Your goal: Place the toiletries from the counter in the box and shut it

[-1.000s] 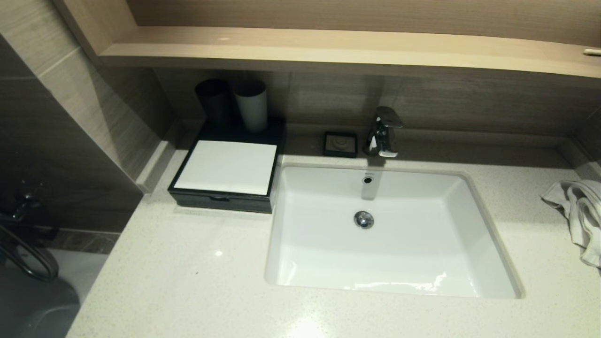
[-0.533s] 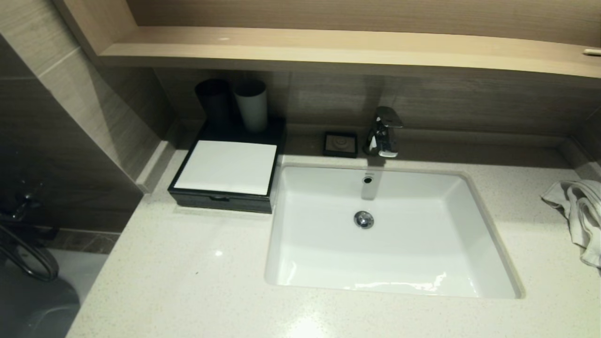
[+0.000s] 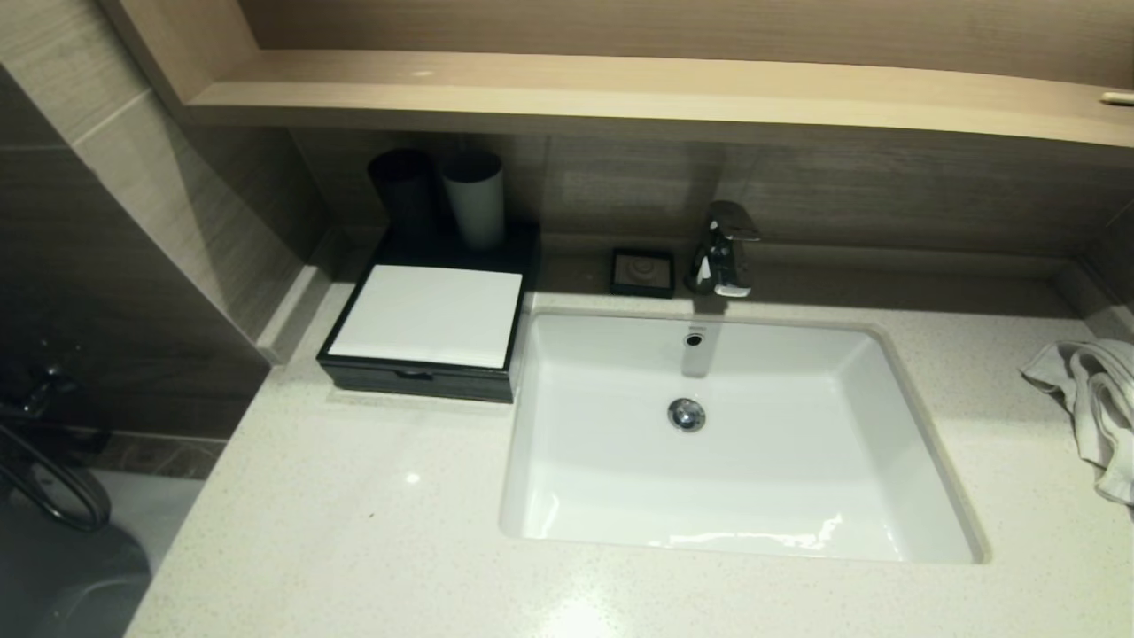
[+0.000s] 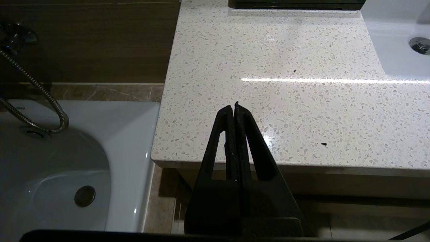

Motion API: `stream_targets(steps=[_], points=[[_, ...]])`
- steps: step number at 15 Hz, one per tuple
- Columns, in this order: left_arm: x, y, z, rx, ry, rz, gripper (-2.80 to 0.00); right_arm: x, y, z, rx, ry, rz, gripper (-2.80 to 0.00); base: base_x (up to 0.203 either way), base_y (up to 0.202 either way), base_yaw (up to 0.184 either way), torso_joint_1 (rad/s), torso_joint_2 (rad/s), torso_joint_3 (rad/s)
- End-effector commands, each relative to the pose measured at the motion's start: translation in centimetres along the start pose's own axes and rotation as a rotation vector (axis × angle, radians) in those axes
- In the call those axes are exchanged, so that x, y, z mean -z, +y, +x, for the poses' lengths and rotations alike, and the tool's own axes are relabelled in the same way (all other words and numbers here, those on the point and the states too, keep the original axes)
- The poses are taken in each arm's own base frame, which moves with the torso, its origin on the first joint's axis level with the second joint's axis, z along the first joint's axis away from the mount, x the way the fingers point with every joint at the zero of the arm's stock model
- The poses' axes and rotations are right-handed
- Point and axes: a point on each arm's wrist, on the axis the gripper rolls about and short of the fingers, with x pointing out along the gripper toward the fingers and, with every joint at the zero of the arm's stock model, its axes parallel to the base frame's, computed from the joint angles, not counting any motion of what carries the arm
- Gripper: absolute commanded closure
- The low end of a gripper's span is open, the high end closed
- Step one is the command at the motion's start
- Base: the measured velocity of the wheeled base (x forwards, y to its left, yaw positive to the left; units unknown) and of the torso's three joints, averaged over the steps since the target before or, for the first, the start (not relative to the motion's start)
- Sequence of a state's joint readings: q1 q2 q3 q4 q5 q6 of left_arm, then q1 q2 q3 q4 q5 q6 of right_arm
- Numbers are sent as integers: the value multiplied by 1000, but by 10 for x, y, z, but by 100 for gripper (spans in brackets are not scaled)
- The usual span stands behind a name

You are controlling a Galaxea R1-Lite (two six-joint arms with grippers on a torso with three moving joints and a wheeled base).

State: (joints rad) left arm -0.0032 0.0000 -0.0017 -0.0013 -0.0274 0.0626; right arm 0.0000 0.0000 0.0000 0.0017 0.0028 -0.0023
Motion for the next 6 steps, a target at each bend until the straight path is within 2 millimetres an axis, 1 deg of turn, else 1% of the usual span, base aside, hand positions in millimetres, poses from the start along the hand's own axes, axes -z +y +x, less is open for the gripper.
stream_targets(steps=[1,6], points=[[0,0,0,0,1,0,0,0,0,0,0,1,-1,0,0,0,0,0,0,0],[0,0,0,0,1,0,0,0,0,0,0,1,-1,0,0,0,0,0,0,0]])
